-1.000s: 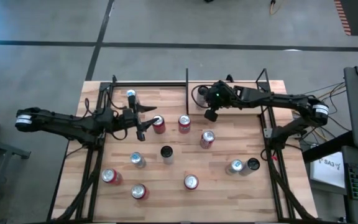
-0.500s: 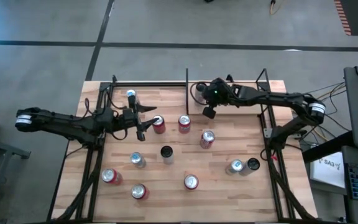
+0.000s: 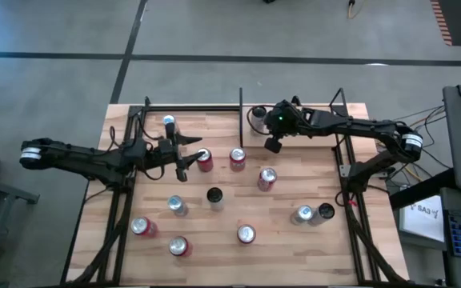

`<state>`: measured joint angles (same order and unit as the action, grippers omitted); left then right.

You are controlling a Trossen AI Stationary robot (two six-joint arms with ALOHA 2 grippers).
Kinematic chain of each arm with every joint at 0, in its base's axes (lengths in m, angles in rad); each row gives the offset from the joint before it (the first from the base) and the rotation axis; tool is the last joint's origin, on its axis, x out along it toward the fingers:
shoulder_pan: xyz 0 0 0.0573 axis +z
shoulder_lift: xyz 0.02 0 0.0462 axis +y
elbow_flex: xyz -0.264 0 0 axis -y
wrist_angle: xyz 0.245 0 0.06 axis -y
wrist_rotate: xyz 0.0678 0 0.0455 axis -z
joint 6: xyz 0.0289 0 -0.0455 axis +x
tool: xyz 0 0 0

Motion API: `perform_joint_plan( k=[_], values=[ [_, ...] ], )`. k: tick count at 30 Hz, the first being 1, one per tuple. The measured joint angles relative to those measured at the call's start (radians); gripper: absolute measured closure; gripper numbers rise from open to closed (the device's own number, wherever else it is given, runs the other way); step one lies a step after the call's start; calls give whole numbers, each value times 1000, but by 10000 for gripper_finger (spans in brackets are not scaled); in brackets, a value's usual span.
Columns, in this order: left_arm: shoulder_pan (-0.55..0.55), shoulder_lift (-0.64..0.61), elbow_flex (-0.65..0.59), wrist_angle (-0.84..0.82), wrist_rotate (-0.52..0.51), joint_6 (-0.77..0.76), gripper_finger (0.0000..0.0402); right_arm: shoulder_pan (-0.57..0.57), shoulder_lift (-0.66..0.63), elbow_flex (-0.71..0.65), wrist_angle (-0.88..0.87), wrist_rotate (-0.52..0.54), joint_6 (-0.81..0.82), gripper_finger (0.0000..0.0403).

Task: Place canned beverage on shelf
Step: Put the top white soda can on the shelf

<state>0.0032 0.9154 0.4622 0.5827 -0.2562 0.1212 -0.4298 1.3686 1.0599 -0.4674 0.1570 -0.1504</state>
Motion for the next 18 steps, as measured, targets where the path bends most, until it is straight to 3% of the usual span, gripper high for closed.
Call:
perform_joint_plan(
  k=[10, 18],
  values=[
    [0, 0, 0, 0, 0, 0, 201, -15, 39, -1, 129, 0, -52, 394],
    [0, 0, 0, 0, 0, 0, 201, -22, 45, -1, 133, 0, -34, 394]
  ],
)
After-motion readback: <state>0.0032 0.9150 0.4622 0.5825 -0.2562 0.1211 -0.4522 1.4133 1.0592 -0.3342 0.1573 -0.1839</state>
